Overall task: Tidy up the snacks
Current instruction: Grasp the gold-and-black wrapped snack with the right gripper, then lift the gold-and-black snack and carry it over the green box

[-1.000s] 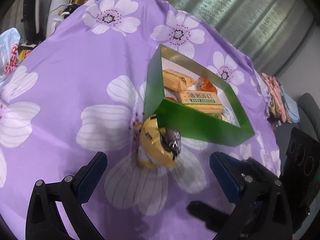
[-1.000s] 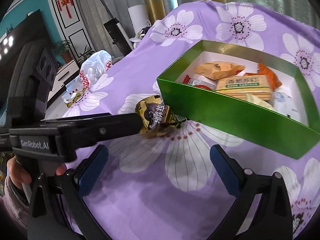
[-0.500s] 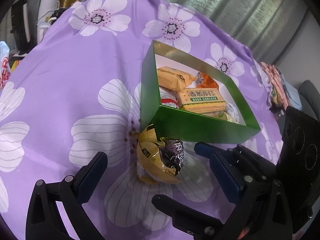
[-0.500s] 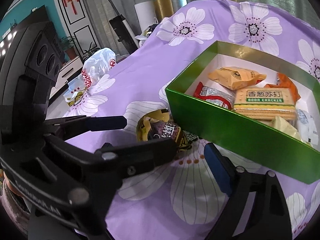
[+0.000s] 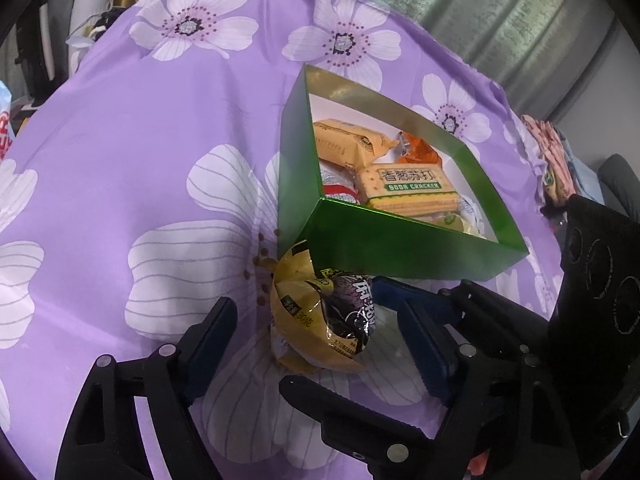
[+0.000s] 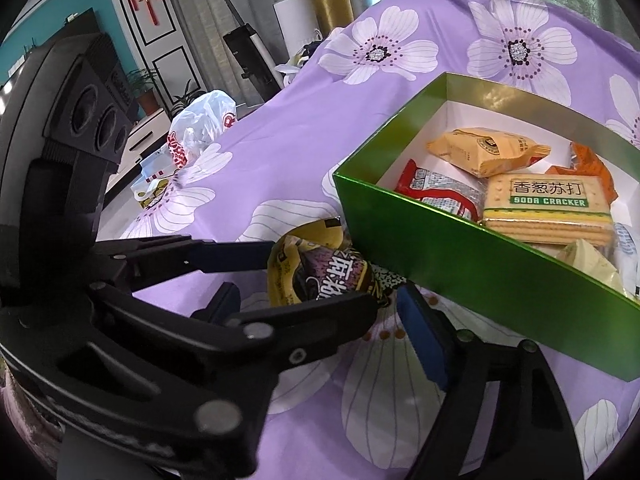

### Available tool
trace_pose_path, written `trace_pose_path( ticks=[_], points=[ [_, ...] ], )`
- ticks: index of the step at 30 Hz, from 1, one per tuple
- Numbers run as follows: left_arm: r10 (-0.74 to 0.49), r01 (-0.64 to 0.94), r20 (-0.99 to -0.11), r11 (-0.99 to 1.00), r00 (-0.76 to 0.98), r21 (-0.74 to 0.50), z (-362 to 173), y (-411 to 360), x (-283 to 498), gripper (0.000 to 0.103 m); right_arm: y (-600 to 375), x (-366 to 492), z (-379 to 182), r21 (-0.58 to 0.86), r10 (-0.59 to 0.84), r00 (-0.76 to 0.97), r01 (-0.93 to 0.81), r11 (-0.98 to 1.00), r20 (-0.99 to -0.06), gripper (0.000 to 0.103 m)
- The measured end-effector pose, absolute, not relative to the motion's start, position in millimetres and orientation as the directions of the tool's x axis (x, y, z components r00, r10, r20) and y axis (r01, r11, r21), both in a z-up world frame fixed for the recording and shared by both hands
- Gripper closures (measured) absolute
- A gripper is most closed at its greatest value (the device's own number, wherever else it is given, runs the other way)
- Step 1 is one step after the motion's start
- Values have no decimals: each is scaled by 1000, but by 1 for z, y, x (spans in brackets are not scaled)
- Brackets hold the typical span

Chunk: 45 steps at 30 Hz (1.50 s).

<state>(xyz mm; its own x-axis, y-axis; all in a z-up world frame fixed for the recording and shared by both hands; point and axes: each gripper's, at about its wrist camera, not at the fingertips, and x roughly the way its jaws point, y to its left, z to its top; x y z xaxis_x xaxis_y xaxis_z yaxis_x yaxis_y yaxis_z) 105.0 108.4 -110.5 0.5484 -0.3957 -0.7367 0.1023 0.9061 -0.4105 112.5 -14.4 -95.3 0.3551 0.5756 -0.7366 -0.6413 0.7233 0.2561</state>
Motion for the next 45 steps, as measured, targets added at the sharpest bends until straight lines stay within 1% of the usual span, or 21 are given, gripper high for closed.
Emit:
trace_pose_path(
  ticks=[5, 7, 10, 11, 12, 13, 20, 22, 26, 27, 33, 45],
  points=[
    [-406, 104, -730, 900, 550, -422, -110, 109, 105, 21, -14, 113, -97, 265, 582, 344, -644, 717, -737, 28],
    [-411, 108, -729, 899, 547, -425, -111, 109, 105, 25, -13, 113, -97, 261, 581, 347, -646, 717, -737, 29],
    [-418, 110, -728, 895, 544, -432, -111, 109, 105, 26, -13, 114, -97, 258, 579, 348, -648, 717, -737, 31],
    [-419, 111, -727, 895, 543, -433, -111, 109, 105, 28, -14, 114, -97, 257, 579, 348, -647, 718, -738, 31],
    [-424, 114, -726, 893, 542, -436, -111, 109, 106, 36, -14, 114, -97, 257, 578, 349, -647, 718, -737, 32],
    [-427, 115, -725, 891, 540, -439, -111, 109, 106, 38, -13, 114, -97, 256, 578, 349, -647, 718, -738, 34],
    [-431, 111, -725, 888, 537, -446, -113, 108, 107, 39, -14, 114, -99, 247, 570, 349, -649, 719, -743, 43],
    [-425, 105, -727, 890, 539, -443, -114, 109, 107, 48, -15, 115, -99, 248, 570, 348, -648, 720, -744, 44],
    [-423, 104, -724, 891, 544, -443, -114, 109, 107, 51, -14, 115, -100, 239, 561, 352, -647, 724, -749, 46],
    [-415, 105, -725, 895, 550, -432, -113, 108, 107, 53, -13, 115, -100, 233, 559, 356, -649, 725, -749, 47],
    [-414, 129, -713, 899, 566, -419, -106, 106, 100, 54, -14, 111, -96, 226, 556, 366, -646, 729, -746, 48],
    [-444, 190, -660, 887, 606, -422, -72, 90, 77, 54, -30, 84, -61, 164, 541, 445, -644, 747, -714, 48]
  ],
)
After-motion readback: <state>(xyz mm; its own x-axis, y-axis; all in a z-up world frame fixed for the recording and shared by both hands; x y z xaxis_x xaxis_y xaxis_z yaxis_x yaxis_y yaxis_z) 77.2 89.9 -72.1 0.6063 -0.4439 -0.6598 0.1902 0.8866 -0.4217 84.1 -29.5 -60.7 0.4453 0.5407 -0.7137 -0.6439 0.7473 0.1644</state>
